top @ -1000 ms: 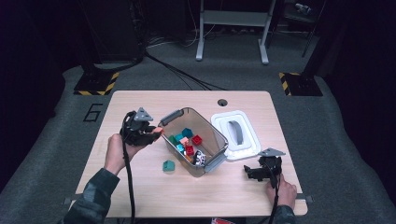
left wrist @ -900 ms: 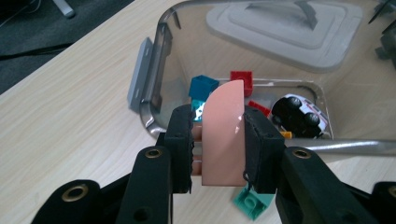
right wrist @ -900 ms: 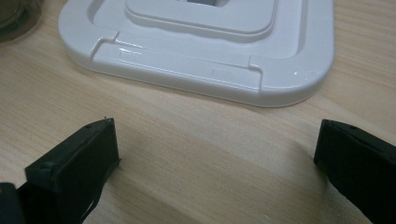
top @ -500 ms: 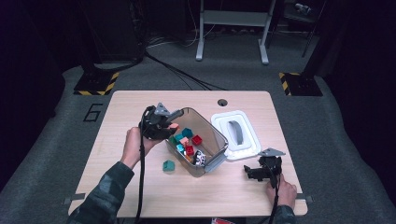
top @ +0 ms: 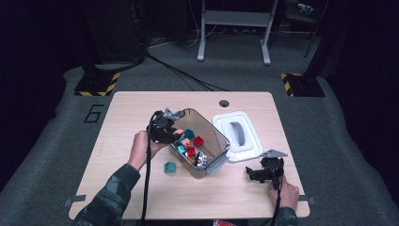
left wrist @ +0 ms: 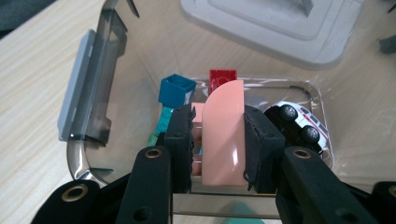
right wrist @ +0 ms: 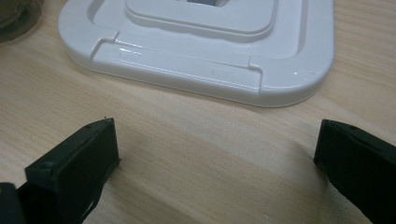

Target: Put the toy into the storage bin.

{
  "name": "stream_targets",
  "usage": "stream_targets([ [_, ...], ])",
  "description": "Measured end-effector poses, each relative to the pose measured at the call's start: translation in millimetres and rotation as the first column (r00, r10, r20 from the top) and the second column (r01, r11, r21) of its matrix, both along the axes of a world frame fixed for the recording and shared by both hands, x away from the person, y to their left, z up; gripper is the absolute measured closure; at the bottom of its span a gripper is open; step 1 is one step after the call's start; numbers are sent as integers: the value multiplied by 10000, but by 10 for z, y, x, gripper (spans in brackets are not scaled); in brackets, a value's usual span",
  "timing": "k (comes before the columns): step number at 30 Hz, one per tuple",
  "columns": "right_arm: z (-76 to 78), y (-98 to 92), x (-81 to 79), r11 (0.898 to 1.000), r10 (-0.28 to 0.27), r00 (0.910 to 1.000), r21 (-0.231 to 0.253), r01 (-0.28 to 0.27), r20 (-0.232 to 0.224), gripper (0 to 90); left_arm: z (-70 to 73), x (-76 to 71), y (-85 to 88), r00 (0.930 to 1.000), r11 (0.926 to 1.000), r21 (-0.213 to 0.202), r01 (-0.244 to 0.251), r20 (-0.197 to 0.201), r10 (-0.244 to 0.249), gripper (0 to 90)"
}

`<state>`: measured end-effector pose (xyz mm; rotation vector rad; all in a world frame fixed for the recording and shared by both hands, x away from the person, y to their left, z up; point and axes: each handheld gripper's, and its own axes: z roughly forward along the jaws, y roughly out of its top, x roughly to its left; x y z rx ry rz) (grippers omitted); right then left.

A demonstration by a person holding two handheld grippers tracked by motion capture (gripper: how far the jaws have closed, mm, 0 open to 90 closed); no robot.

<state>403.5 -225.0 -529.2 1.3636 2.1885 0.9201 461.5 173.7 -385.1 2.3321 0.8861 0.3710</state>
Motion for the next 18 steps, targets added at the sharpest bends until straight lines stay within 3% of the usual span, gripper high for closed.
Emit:
stream_targets([
  [3,-2,1,1,10000,-6,10000,9,6,35,0,-41,12,5,9996,9999,115,-103,-258,106,664],
  [11,1,-2,2,10000,31,10000,-23,-31,1,0,-52,9,8,9993,9998,173,-141,-344,147,661],
  [15,0,-3,2,10000,33,10000,-23,-33,11,0,-44,-17,20,9992,9994,169,-288,-269,293,479],
  [18,-2,-1,3,10000,18,10000,-10,-18,47,0,-14,-75,56,9997,9997,21,-235,56,235,355],
])
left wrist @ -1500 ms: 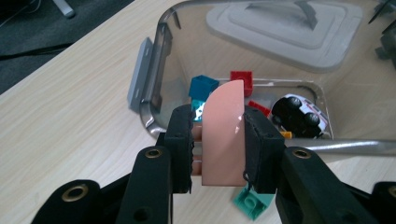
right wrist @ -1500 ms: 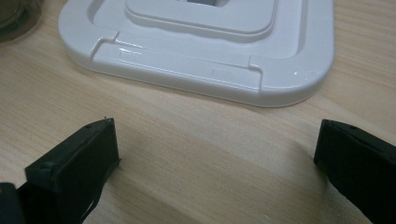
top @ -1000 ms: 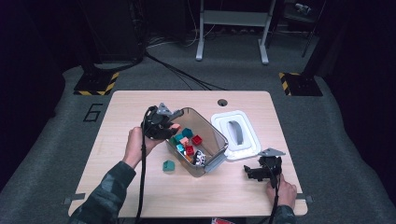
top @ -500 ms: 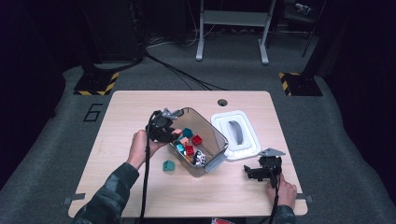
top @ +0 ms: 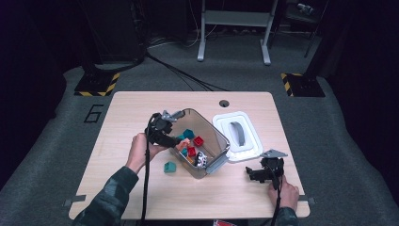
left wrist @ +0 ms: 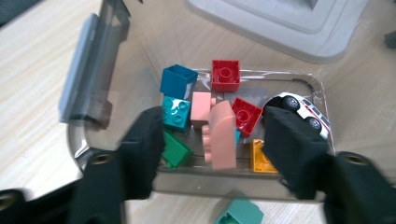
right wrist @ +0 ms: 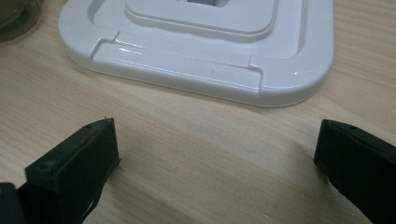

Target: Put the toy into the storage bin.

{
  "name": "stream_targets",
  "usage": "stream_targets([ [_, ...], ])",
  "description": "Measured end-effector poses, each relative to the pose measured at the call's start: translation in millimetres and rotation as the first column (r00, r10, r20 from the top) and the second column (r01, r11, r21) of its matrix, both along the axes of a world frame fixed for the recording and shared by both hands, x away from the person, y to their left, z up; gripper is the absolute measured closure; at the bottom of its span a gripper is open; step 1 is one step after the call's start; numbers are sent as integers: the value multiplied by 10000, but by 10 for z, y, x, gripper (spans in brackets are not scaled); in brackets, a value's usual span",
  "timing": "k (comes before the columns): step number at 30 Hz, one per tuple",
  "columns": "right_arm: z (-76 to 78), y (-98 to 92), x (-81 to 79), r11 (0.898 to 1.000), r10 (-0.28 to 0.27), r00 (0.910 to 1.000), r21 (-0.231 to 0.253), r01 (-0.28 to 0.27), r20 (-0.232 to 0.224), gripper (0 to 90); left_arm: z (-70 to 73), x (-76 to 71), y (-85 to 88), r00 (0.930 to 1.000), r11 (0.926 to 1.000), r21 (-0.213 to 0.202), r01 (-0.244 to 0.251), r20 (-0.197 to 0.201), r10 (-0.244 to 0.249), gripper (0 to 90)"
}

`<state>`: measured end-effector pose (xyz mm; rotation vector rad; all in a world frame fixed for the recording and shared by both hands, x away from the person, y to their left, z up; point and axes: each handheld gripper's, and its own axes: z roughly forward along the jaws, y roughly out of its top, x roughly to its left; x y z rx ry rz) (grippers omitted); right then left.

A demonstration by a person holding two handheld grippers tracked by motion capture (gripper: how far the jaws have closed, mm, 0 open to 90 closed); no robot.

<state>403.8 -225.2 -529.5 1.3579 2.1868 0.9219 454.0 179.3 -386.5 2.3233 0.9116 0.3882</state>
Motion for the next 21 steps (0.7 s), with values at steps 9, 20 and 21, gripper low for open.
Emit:
stream_targets([
  [9,0,0,0,10000,1,10000,-2,-1,-7,0,80,-270,243,9951,9994,-335,74,984,-41,186],
  [20,0,0,0,10000,3,10000,-2,-3,-4,0,-177,-438,531,9970,9979,-646,-51,770,100,112],
  [21,1,0,0,10000,2,10000,-4,-2,-7,0,-218,-444,544,9975,9980,-631,-92,698,136,110],
])
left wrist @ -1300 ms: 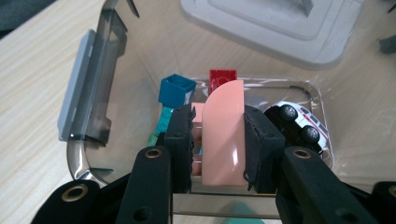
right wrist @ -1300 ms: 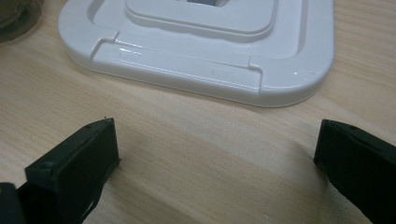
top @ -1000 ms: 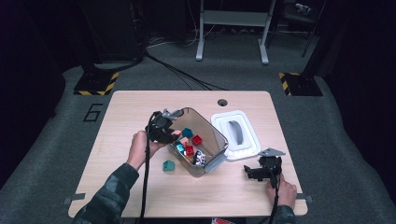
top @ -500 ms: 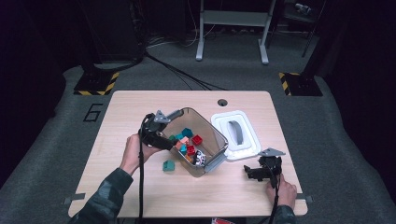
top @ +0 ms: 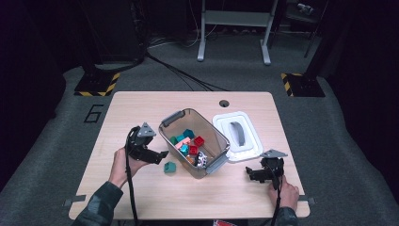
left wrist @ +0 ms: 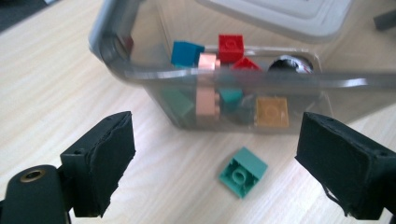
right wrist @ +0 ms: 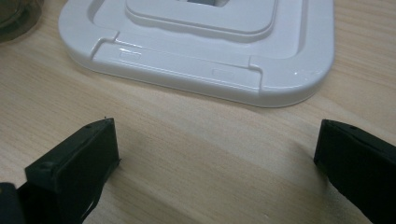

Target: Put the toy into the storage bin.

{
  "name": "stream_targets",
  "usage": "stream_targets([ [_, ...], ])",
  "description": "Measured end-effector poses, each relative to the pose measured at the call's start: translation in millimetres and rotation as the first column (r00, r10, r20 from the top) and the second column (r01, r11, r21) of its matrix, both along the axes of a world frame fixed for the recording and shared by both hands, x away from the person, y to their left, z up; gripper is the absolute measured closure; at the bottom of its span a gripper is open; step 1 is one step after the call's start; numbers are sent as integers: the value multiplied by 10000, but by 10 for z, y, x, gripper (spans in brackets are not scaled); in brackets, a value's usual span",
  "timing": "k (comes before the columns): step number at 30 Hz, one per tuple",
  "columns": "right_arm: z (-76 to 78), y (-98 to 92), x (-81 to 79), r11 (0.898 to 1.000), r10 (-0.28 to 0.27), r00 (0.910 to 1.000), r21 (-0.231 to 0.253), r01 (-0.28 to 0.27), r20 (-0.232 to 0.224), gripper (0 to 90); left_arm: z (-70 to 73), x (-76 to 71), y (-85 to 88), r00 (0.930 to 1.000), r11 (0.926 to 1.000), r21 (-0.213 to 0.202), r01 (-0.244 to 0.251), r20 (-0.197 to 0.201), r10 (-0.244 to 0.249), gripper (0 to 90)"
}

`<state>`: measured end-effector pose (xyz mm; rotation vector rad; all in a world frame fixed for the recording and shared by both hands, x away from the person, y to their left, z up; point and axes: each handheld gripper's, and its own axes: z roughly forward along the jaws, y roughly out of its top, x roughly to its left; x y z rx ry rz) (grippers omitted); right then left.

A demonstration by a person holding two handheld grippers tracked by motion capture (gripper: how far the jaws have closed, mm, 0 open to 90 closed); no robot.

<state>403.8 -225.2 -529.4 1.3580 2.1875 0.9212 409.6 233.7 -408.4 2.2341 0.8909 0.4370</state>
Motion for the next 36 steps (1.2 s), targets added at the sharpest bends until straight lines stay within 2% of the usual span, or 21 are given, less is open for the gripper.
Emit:
stream_targets([
  [4,0,0,0,10000,-1,10000,2,1,1,0,-162,-1,76,9994,9999,32,169,-286,-168,98],
  [5,0,0,0,10000,-1,10000,2,1,1,0,-162,-1,76,9994,9999,32,169,-286,-168,97],
  [6,0,0,0,10000,0,10000,1,0,2,0,-254,4,106,9988,9998,-45,185,-461,-187,98],
  [7,0,0,0,10000,0,10000,1,0,2,0,-254,4,106,9988,9998,-45,185,-461,-187,100],
  [9,0,0,0,10000,1,10000,0,-1,0,0,-384,9,135,9979,9997,-28,246,-591,-247,100],
  [10,0,0,0,10000,1,10000,0,-1,0,0,-384,9,135,9979,9997,-28,246,-591,-247,97],
  [11,0,0,0,10000,1,10000,1,-1,0,0,-473,7,136,9970,9993,-18,371,-683,-371,93],
  [13,0,0,0,10000,0,10000,0,0,3,0,-503,7,132,9961,9991,-53,431,-765,-434,81],
  [14,0,0,0,10000,0,10000,0,0,3,0,-579,7,117,9945,9984,48,567,-880,-561,74],
  [15,0,0,0,10000,0,10000,0,0,3,0,-579,7,117,9945,9984,48,567,-880,-561,68],
  [17,0,0,0,10000,-2,10000,1,2,2,0,-690,5,77,9936,9975,38,708,-882,-701,64],
  [19,0,0,0,10000,3,10000,-2,-3,3,0,-715,7,69,9919,9965,45,832,-969,-824,65],
  [20,0,0,0,10000,3,10000,-1,-3,5,0,-775,14,39,9904,9949,31,1004,-954,-996,70],
  [21,0,0,0,10000,-1,10000,2,1,0,0,-775,14,39,9904,9949,31,1004,-954,-996,84],
  [22,0,0,0,10000,0,10000,1,0,0,0,-838,14,0,9891,9929,-31,1191,-863,-1189,96],
  [24,0,0,0,10000,-1,10000,1,1,1,0,-884,29,-42,9843,9892,-35,1468,-986,-1465,124],
  [25,0,0,0,10000,1,10000,-1,-1,2,0,-884,29,-42,9843,9892,-35,1468,-986,-1465,140],
  [27,0,0,0,10000,0,10000,0,0,-1,0,-908,30,-76,9843,9882,-5,1530,-893,-1525,156],
  [31,0,0,0,10000,0,10000,2,0,0,0,-964,41,-141,9786,9806,153,1954,-693,-1939,201],
  [33,0,0,0,10000,1,10000,1,-1,3,0,-974,32,-166,9715,9735,235,2276,-741,-2253,265],
  [36,0,0,0,10000,-2,10000,2,2,-4,0,-984,8,-178,9685,9697,264,2427,-647,-2406,347],
])
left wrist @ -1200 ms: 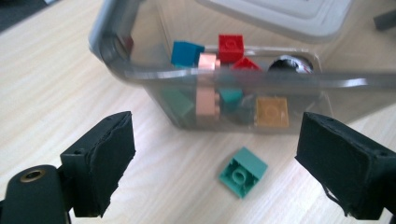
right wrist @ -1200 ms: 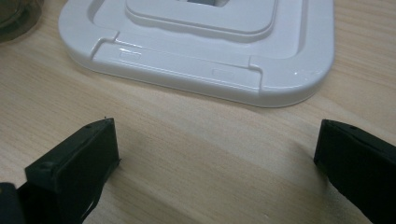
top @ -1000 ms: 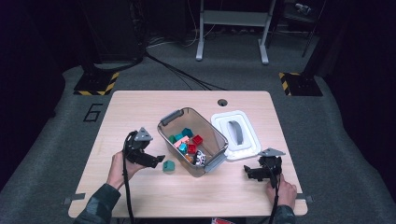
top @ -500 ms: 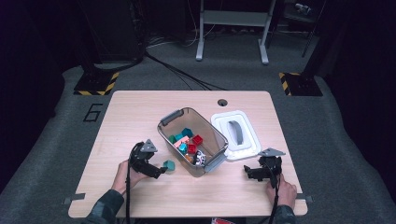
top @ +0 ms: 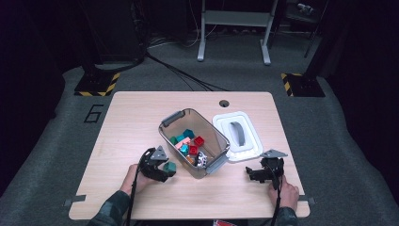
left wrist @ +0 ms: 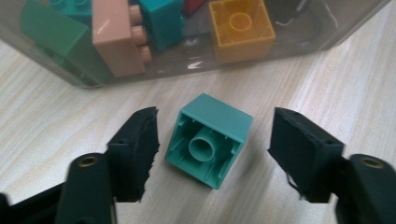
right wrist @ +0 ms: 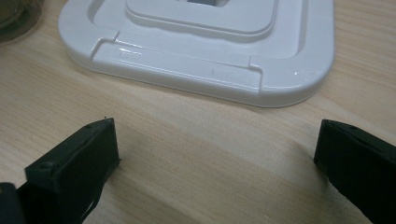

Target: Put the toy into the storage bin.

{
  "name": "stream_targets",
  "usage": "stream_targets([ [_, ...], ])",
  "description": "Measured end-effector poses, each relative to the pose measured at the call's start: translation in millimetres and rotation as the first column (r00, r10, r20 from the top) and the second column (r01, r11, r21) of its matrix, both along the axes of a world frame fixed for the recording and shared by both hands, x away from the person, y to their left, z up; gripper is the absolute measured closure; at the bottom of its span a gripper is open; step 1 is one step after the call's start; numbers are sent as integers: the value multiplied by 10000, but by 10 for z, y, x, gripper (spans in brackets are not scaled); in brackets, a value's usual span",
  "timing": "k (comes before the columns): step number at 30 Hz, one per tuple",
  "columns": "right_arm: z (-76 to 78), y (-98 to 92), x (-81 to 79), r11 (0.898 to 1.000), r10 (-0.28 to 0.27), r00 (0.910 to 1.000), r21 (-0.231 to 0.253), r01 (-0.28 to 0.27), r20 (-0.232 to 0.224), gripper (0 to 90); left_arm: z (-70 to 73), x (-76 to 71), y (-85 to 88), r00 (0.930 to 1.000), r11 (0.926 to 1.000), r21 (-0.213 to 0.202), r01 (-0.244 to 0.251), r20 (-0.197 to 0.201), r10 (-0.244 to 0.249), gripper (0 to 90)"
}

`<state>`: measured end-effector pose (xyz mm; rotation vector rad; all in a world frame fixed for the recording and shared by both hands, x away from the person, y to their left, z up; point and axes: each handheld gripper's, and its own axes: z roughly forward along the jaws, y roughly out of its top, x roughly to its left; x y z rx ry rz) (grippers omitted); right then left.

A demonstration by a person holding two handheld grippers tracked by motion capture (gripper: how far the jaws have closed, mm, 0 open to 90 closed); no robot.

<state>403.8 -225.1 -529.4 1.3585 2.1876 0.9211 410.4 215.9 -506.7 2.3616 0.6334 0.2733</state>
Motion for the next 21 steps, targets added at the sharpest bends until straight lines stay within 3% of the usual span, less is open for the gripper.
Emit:
stream_targets([
  [4,-1,0,0,10000,1,10000,2,-1,9,0,-29,-24,-4,9997,9995,254,202,149,-205,451],
  [8,0,0,0,10000,2,10000,-1,-2,6,0,-14,-35,13,9993,9995,34,323,164,-324,516],
  [11,0,0,0,10000,-1,10000,1,1,4,0,0,-43,12,9992,9993,98,364,189,-366,563],
  [21,1,-1,0,10000,14,10000,0,-14,-18,0,-12,-134,109,9995,9999,-48,122,279,-120,587],
])
